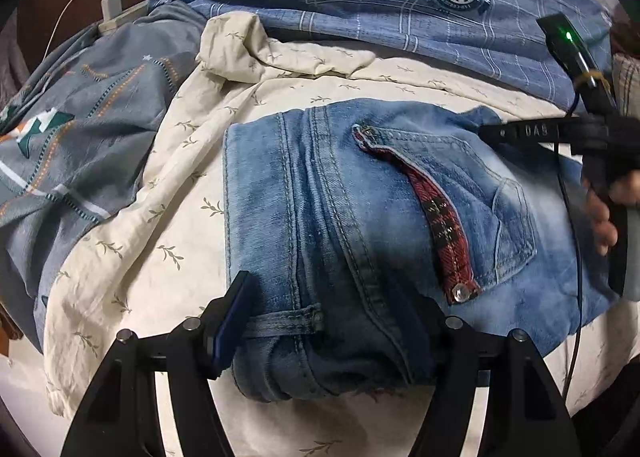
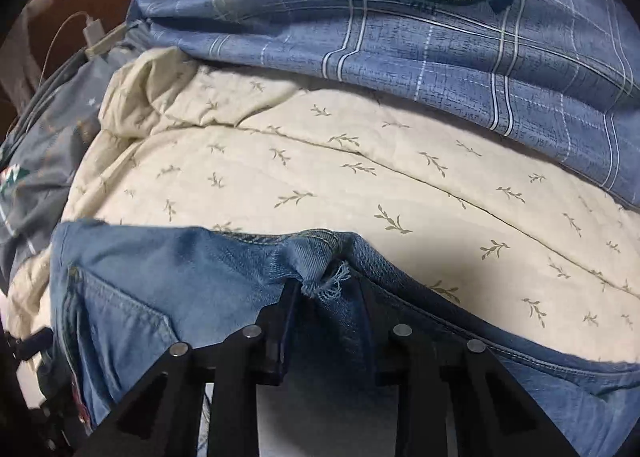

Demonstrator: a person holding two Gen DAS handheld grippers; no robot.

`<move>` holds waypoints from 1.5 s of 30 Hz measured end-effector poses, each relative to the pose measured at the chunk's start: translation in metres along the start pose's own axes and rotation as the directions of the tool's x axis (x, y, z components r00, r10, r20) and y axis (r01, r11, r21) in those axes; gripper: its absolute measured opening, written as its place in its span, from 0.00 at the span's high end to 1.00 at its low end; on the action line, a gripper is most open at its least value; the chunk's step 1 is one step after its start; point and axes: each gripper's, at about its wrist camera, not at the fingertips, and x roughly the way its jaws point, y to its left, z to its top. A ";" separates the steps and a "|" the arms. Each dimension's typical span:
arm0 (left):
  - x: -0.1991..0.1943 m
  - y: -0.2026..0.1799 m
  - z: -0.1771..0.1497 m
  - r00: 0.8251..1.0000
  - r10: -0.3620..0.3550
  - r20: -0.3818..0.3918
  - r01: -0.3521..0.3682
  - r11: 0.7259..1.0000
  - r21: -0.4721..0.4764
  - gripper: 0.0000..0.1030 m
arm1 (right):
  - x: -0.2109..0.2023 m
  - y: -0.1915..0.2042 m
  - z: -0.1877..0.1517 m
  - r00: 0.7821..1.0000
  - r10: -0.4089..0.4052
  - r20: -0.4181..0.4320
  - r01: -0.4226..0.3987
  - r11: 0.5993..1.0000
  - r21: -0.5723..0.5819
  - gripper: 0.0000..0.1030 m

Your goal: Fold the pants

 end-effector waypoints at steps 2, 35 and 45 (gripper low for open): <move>-0.003 0.002 -0.002 1.000 -0.014 0.009 0.014 1.000 -0.006 0.31 | -0.012 -0.010 -0.003 0.998 0.051 0.026 -0.052 0.997 0.053 0.71; -0.016 -0.139 -0.012 0.960 -0.279 0.039 0.257 0.924 0.283 0.31 | -0.195 -0.294 -0.255 0.969 -0.001 0.248 -0.199 0.596 0.778 0.38; -0.016 -0.133 -0.010 0.955 -0.295 0.034 0.274 0.920 0.279 0.31 | -0.168 -0.275 -0.244 0.979 -0.203 -0.017 0.158 0.701 0.695 0.79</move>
